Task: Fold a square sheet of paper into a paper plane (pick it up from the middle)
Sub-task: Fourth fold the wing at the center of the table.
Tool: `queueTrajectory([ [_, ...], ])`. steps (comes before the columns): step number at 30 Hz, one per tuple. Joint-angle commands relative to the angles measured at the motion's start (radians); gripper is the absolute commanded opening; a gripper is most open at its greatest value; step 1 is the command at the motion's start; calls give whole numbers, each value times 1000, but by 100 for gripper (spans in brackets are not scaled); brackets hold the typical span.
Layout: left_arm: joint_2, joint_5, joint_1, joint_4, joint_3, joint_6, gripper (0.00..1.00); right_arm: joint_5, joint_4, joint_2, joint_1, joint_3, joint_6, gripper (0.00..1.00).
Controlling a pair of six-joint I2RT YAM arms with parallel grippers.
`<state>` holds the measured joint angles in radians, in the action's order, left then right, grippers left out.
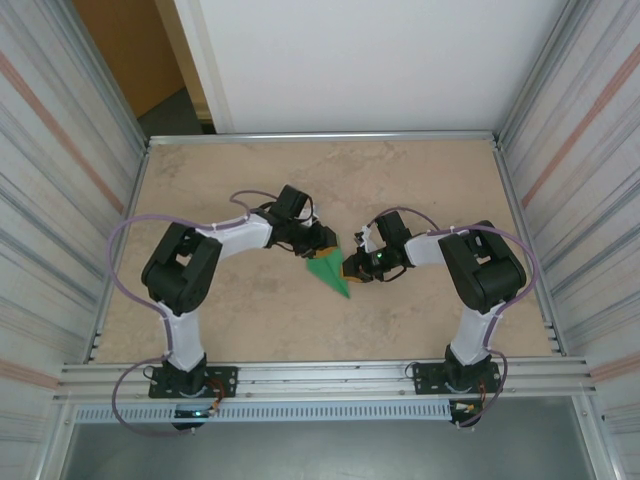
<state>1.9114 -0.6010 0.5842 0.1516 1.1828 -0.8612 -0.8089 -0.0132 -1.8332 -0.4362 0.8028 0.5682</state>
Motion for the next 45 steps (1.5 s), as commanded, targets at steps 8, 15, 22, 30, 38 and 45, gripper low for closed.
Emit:
queueTrajectory([
  [8, 61, -60, 5, -7, 42, 12, 28, 71, 62, -41, 2, -13, -17, 14],
  [15, 89, -67, 8, -3, 66, 23, 28, 72, 62, -38, 8, -18, -15, 14],
  [22, 94, -55, 9, 13, 66, 30, 27, 50, 71, 21, 11, -15, -4, 21],
  [30, 97, -51, 9, 16, 66, 28, 26, -14, 140, 129, 11, -17, -29, 28],
  [38, 97, -52, 8, 14, 64, 28, 26, -13, 196, 137, 10, -32, -58, 28],
  [45, 100, -52, 9, 17, 63, 28, 25, -28, 188, 108, 1, -25, -62, 26],
])
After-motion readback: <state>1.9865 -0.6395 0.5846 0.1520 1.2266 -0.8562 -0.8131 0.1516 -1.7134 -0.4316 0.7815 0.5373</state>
